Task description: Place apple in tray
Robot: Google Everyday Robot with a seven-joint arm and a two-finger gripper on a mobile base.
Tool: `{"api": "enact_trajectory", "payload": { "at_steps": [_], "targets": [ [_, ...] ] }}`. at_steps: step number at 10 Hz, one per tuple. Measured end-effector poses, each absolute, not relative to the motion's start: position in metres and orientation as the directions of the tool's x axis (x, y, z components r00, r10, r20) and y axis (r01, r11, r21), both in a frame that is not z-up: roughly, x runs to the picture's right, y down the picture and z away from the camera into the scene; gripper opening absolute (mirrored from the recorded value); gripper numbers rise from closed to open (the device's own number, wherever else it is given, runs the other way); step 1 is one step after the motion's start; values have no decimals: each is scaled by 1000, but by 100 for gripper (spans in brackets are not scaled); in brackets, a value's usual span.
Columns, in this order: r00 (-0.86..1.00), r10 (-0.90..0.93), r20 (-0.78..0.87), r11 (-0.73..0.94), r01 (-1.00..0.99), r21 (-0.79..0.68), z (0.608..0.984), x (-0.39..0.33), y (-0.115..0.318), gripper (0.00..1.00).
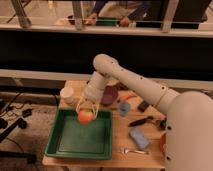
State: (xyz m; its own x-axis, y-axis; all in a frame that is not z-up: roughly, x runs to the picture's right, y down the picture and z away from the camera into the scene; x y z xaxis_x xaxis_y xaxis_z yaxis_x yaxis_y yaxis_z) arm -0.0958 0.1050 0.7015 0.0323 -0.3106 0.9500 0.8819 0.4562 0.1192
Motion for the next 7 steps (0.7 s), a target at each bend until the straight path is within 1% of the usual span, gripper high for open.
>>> {"api": "enact_trajectory", "payload": {
  "at_steps": [4,7],
  "targets": [
    [44,-310,950,475,872,115,702,-75,106,2],
    [37,-308,951,463,879,117,701,-76,111,2]
  ]
}}
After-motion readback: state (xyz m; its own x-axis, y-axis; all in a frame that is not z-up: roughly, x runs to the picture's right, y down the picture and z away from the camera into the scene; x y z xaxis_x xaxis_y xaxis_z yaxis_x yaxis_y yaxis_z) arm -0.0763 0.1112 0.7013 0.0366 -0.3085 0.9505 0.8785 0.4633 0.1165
